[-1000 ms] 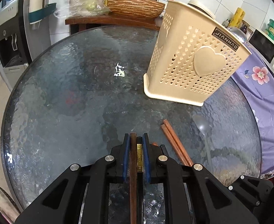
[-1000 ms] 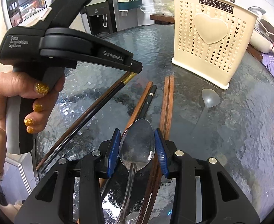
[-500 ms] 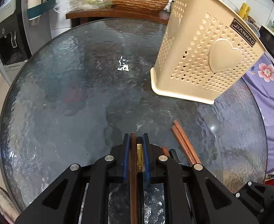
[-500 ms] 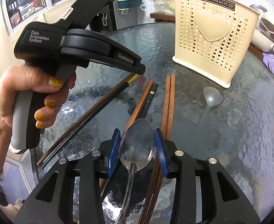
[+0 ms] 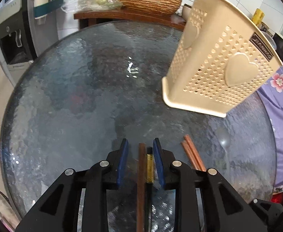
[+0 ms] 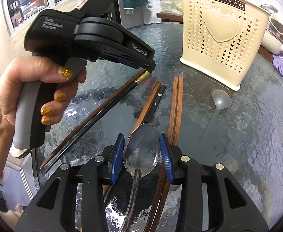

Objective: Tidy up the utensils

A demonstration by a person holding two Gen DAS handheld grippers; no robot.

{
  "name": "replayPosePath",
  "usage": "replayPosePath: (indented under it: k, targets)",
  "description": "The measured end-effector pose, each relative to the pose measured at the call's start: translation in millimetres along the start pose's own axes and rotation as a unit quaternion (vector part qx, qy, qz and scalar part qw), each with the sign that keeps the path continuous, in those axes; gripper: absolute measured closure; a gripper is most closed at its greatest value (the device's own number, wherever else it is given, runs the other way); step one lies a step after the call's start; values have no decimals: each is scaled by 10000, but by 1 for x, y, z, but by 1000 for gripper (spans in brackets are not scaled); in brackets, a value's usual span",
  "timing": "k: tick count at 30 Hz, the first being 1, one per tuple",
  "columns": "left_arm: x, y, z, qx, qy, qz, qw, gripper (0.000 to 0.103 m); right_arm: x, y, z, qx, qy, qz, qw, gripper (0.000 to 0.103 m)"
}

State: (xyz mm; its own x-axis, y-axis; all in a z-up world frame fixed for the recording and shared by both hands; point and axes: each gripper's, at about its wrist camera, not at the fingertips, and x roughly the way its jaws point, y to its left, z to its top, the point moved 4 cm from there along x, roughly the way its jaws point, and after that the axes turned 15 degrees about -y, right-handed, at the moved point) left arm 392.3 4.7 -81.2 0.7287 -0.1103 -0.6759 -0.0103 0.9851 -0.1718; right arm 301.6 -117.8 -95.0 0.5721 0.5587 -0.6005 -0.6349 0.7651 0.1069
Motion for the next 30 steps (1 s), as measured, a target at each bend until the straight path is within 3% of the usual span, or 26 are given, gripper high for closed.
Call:
replayPosePath:
  k: [10, 24, 30]
  targets:
    - [4, 3, 2, 34, 52, -9, 10000, 79, -1, 0, 0, 14, 1, 4, 10000, 65]
    - [-18, -12, -24, 753, 177, 47, 9970, 79, -1, -1, 1, 42, 31, -30, 10000, 65]
    - [-16, -27, -29, 1160, 186, 225, 9928, 96, 0, 2, 4, 56, 11, -91, 9999, 65]
